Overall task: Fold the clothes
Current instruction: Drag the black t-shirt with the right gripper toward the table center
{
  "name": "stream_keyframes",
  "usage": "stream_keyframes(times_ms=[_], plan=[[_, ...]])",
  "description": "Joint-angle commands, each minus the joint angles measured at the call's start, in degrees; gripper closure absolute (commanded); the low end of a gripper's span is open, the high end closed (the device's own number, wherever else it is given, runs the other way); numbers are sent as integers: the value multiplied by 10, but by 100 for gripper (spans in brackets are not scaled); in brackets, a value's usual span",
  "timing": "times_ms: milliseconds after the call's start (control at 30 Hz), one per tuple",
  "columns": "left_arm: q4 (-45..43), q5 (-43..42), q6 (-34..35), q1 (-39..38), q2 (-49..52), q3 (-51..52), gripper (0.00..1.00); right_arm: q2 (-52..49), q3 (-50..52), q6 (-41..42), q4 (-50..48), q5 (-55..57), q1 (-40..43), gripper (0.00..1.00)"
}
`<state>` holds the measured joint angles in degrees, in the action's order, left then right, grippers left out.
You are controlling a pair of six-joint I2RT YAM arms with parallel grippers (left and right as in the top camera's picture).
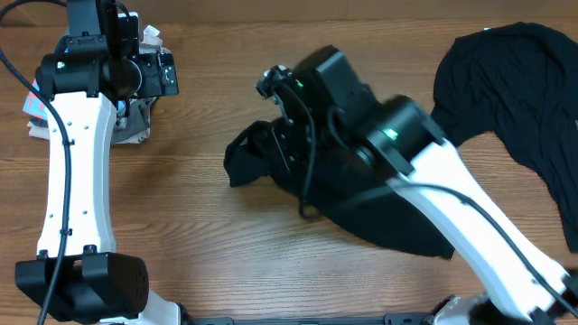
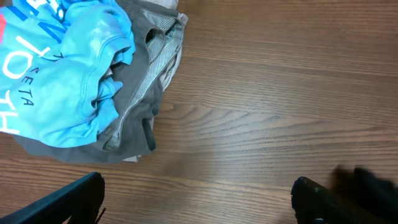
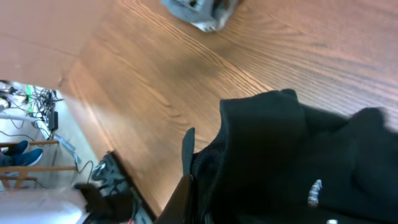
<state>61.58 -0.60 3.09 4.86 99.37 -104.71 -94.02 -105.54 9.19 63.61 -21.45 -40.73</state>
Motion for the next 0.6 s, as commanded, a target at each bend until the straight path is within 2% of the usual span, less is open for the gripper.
stream_keyframes(times_ms=[0, 133, 300, 400, 433, 500, 533, 567], plan=[[-1, -5, 12, 0, -41, -16, 2, 15, -14, -8, 6, 52, -16, 96], [-1, 0, 12, 1, -68, -16, 2, -35, -6, -28, -36, 110, -16, 96], [8, 30, 21, 1, -88, -16, 2, -124, -6, -52, -165, 176, -7, 96], [16, 45, 23, 1, -91, -16, 2, -185, -6, -88, -282, 222, 10, 96], [17, 47, 27, 1, -91, -16, 2, -216, -6, -110, -347, 254, 19, 96], [19, 47, 32, 1, -91, -16, 2, -266, -6, -112, -459, 291, 34, 96], [19, 46, 32, 0, -91, -16, 2, -279, -6, -112, -484, 293, 39, 96], [21, 47, 32, 0, -91, -16, 2, -299, -6, -111, -524, 294, 48, 88]])
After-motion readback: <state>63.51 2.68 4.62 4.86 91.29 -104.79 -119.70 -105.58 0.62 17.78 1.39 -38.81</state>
